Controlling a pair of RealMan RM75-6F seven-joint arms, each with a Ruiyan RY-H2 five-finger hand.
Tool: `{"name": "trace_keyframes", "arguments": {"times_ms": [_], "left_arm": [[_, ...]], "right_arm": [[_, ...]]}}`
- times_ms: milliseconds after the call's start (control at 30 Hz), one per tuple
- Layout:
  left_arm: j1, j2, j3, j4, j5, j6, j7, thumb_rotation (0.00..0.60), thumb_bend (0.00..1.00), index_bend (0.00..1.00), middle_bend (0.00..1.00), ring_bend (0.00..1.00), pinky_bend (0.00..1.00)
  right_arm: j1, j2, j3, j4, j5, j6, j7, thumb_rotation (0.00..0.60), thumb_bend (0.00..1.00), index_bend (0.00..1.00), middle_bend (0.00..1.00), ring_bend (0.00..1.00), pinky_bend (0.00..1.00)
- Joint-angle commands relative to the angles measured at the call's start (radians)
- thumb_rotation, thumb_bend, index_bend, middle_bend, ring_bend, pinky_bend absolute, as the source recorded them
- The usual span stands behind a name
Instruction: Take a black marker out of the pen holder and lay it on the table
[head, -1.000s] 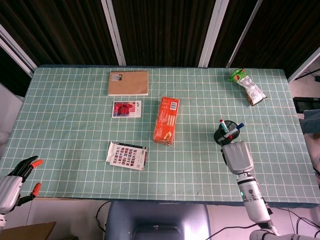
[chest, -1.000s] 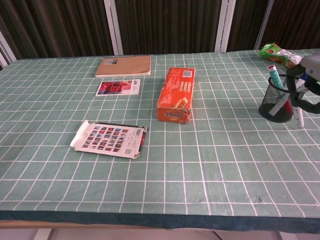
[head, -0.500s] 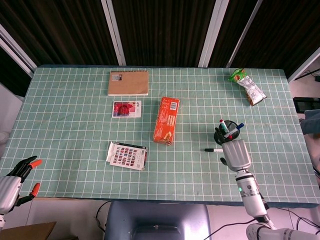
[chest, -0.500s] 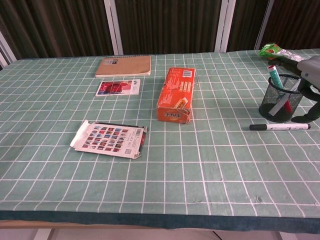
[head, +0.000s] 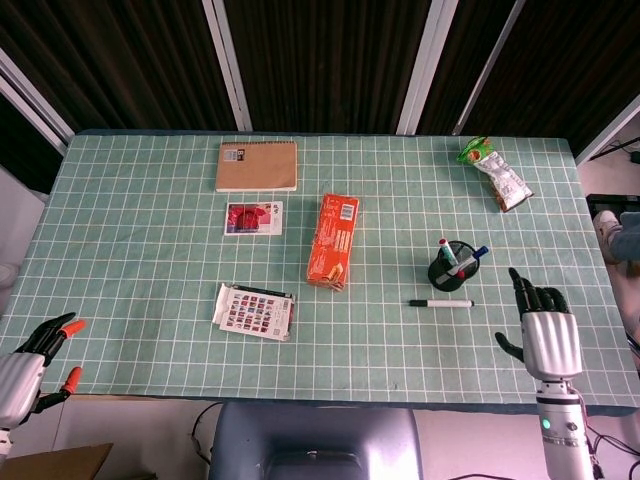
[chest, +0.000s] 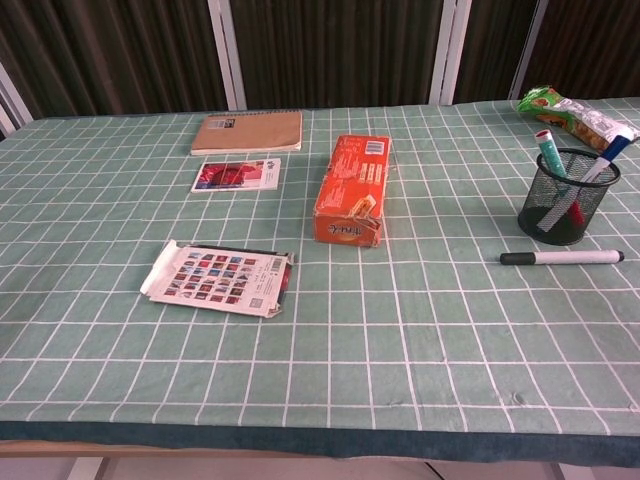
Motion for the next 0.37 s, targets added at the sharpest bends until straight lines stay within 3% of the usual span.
{"name": "trace_keyframes", "arguments": {"times_ms": [33,367], "left_arm": [[-0.002,-0.001,0.000,-0.001,-0.001,-0.004,0.003,0.600,0.44,0.19,0.09,0.10,0.38],[-0.002,0.000,0.002,-0.001,0.006,-0.003,0.005,0.600,0.44,0.19,0.09,0.10,0.38]], "right_arm": [[-0.050,0.019,-0.023,0.043,-0.035,0.032,0.087,0.600,0.22,0.11,0.17,0.10,0.18],[-0.056,0.006,-0.014,0.073,-0.051,-0.019,0.109,0.600,0.22,0.10,0.17,0.10,0.18]]}}
